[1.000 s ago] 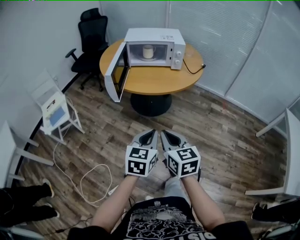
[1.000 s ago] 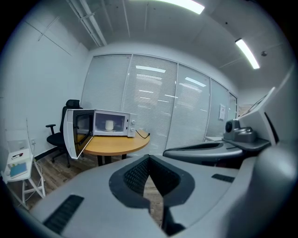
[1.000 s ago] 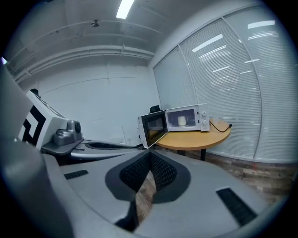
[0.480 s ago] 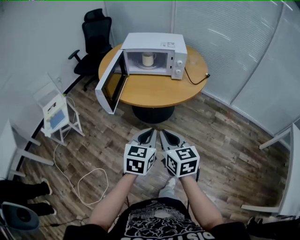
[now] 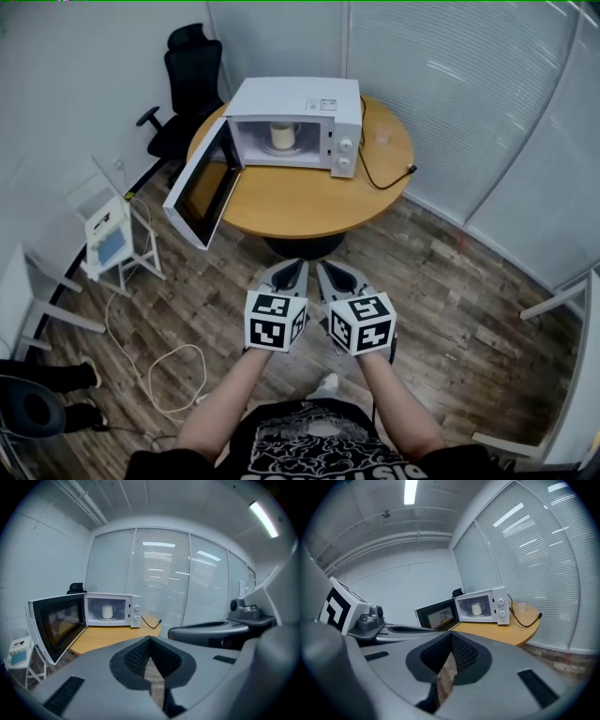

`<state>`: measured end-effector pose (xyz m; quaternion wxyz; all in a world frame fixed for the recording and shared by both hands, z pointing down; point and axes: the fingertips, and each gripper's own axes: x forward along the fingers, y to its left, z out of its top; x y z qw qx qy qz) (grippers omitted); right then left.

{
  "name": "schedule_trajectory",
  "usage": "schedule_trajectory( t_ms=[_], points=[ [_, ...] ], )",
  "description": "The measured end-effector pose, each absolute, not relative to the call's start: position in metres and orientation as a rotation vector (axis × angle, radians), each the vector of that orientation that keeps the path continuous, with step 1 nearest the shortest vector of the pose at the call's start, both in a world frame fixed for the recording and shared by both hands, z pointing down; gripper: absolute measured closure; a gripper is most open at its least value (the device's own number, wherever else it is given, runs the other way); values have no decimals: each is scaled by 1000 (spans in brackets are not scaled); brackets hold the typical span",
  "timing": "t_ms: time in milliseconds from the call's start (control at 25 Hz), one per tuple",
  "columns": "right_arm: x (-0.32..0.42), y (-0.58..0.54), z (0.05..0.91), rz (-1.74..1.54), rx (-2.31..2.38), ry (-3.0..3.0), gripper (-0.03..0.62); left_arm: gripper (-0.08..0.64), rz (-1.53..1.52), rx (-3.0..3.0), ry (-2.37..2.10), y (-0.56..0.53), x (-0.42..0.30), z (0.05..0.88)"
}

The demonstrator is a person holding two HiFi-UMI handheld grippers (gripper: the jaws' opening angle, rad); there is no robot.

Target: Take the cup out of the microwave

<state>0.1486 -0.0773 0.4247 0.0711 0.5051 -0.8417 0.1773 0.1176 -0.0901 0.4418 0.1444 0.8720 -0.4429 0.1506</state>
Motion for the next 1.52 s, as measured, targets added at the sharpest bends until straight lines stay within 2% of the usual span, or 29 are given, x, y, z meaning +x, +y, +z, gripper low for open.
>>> schedule_trajectory(
  t_ms=[280,720,1520],
  points=[
    [176,-93,429,542,1505,-2540,577,551,437,2485,-1305,-105,139,449],
    [176,-136,444,547,1529,-2498,577,551,410,2482,-1263,-154,138,464],
    [79,-313,443,502,1602,-2370,577,551,336,2501,-1101,-332,53,475]
  ],
)
